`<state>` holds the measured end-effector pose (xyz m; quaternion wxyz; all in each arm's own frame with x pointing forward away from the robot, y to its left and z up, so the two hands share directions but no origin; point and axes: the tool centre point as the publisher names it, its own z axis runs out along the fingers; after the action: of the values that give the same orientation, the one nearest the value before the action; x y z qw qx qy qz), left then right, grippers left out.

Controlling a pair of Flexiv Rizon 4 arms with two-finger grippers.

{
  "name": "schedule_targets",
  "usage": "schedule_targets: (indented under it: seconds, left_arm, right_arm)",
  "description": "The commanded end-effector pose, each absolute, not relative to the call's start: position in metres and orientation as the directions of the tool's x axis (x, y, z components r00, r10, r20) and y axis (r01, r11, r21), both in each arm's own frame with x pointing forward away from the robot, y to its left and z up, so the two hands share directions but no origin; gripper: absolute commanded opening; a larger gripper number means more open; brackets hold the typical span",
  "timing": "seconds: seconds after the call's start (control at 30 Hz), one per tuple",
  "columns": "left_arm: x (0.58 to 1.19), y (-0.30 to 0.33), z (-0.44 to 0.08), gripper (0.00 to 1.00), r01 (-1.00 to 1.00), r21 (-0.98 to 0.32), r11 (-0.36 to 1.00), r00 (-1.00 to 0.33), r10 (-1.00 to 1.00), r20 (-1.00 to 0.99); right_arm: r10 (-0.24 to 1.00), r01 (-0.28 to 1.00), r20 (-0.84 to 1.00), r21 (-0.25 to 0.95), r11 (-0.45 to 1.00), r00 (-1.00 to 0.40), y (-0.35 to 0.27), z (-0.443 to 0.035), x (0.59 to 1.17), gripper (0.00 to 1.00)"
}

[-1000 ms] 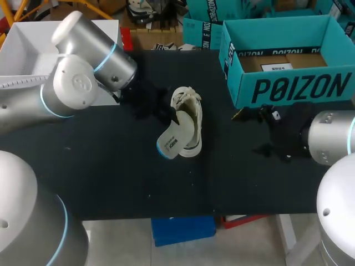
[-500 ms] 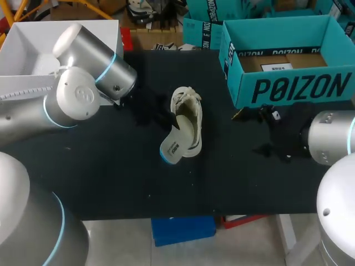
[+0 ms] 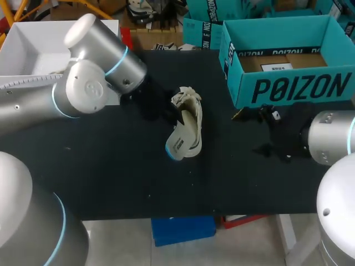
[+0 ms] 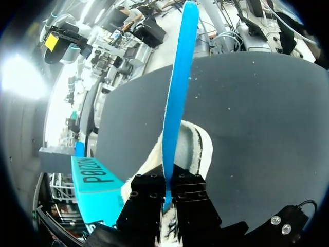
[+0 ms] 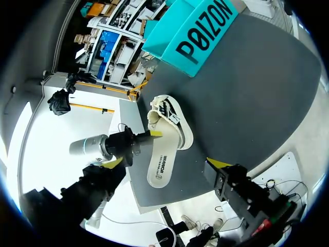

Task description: Take the shoe out of the shoebox, open the shoe tongue, remove and reinsert the insole, then place the shoe into the shoebox

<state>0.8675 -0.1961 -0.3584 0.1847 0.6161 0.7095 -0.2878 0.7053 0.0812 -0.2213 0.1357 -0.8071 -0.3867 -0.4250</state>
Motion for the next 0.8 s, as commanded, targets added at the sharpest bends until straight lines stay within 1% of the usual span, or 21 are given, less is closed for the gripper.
schedule_targets:
  seconds: [0.03,0.23,0.47,0.8]
  left_arm:
    - [0.87,-0.202,-0.364,0.0,0.98,-0.184,0.073,-0.172,0.775,-0.608]
    - [0.876,-0.204,-0.371,0.0,0.983,-0.168,0.073,-0.161,0.781,-0.603]
    - [0.888,-0.205,-0.371,0.0,0.989,-0.096,0.113,-0.148,0.765,-0.626]
    - [0.899,-0.205,-0.371,0.0,0.99,-0.073,0.124,-0.143,0.772,-0.62]
  right_arm:
    - [0.492,0.635,0.8,0.189,-0.749,0.342,0.084,-0.227,0.699,1.0]
    - [0.492,0.635,0.8,0.189,-0.749,0.342,0.084,-0.227,0.699,1.0]
    - [0.492,0.635,0.8,0.189,-0.749,0.342,0.084,-0.227,0.699,1.0]
    - [0.492,0.635,0.8,0.189,-0.749,0.342,0.084,-0.227,0.699,1.0]
